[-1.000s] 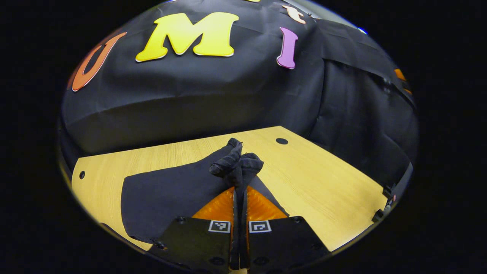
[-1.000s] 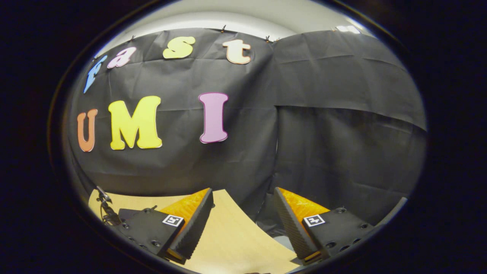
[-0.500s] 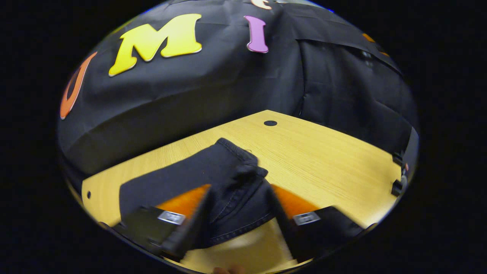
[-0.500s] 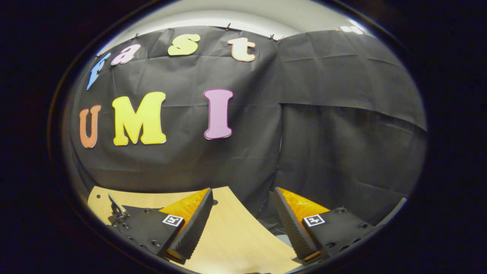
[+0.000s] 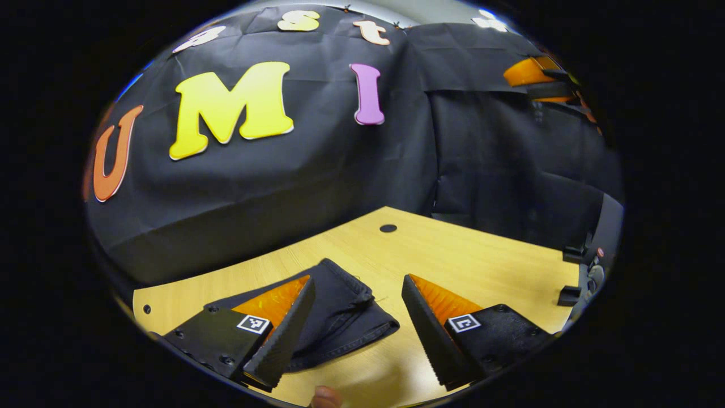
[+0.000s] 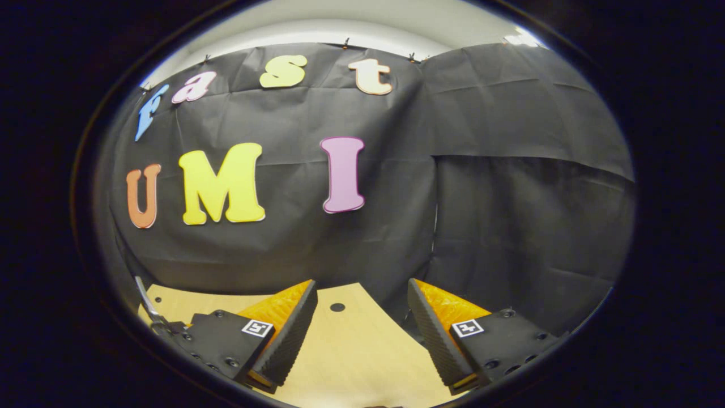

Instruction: Grasp the waist and the cuffs of the jeans and fold them to make the two legs overlap; first hold the waist and fold one-third of the jeans toward the cuffs, then hold the cuffs and fold the remaining one-third in the same direction to finish folding.

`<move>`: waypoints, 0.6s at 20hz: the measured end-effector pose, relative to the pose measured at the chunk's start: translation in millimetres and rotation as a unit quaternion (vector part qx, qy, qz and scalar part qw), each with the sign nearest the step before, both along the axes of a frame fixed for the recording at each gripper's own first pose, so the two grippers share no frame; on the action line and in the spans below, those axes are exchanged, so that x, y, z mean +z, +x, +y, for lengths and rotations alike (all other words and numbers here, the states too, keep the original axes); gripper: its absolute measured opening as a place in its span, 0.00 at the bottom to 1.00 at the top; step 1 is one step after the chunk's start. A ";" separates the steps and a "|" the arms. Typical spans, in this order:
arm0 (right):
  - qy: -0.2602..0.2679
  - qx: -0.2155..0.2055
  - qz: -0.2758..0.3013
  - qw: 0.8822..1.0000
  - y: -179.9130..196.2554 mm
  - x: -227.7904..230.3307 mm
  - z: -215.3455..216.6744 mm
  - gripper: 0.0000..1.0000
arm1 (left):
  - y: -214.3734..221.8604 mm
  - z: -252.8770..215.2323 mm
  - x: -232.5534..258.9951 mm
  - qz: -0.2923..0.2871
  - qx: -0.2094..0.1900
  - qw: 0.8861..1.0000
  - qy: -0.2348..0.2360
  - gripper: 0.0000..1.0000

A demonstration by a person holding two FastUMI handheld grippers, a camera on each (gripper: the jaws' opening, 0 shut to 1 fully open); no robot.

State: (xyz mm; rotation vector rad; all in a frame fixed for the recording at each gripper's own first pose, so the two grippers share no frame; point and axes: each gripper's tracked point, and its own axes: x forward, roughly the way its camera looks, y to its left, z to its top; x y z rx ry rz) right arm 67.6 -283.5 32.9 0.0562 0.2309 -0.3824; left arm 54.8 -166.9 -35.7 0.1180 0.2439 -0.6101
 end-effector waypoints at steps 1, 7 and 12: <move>0.002 0.009 -0.003 1.000 5.7 0.4 8.8 0.98 | -1.1 11.3 15.9 -0.009 0.015 1.000 -0.010 0.99; 0.020 0.058 -0.024 0.998 31.9 -2.0 47.6 0.99 | -4.6 76.3 93.8 -0.053 0.100 0.991 -0.067 0.99; 0.037 0.104 -0.033 0.993 47.5 -7.5 84.0 0.98 | -11.5 123.0 146.4 -0.075 0.166 0.979 -0.091 0.99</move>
